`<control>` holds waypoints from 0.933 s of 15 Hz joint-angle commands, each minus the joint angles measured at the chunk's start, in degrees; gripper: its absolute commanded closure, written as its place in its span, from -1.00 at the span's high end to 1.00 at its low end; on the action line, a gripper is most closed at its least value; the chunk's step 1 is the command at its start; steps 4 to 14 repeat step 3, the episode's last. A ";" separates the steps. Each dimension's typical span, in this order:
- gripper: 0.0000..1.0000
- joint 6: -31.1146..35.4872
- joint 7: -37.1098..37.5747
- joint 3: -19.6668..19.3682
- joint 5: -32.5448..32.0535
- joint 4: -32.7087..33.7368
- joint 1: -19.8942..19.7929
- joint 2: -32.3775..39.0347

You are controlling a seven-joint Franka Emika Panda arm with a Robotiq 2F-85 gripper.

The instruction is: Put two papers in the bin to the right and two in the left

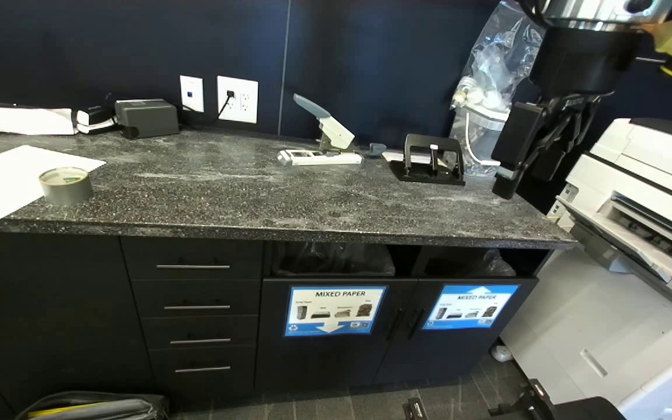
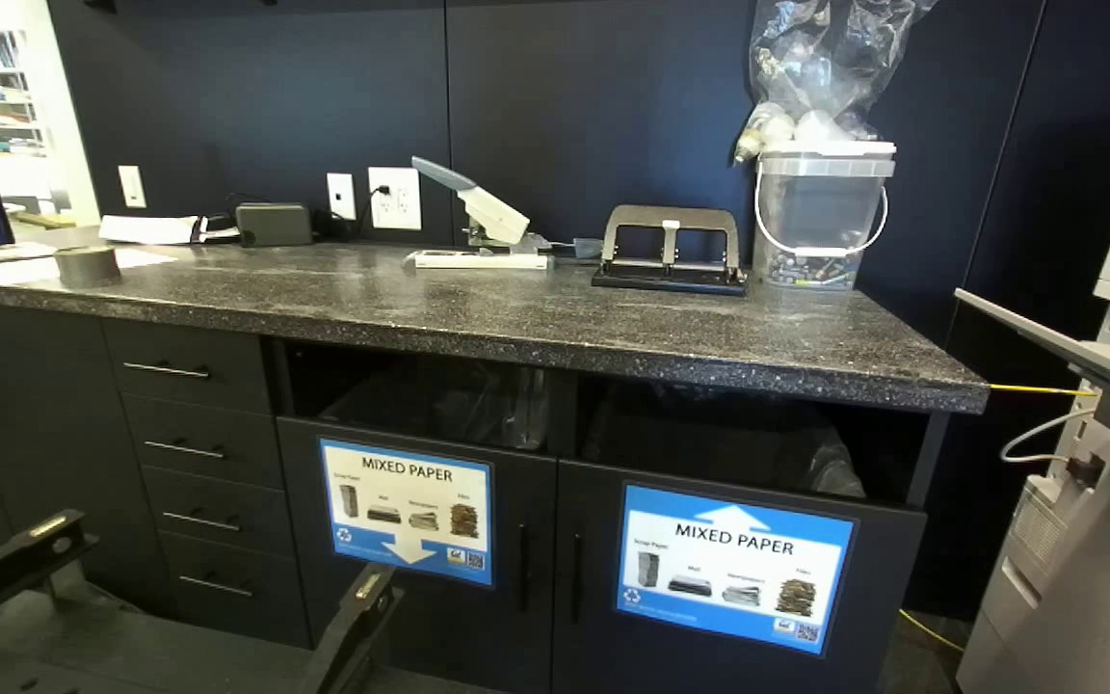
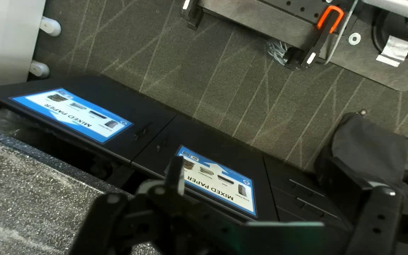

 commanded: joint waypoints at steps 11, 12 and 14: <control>1.00 -0.16 0.50 -0.68 -0.50 0.12 0.84 0.11; 1.00 -0.16 0.50 -0.68 -0.50 0.12 0.84 0.11; 1.00 -0.16 0.50 -0.68 -0.50 0.12 0.84 0.11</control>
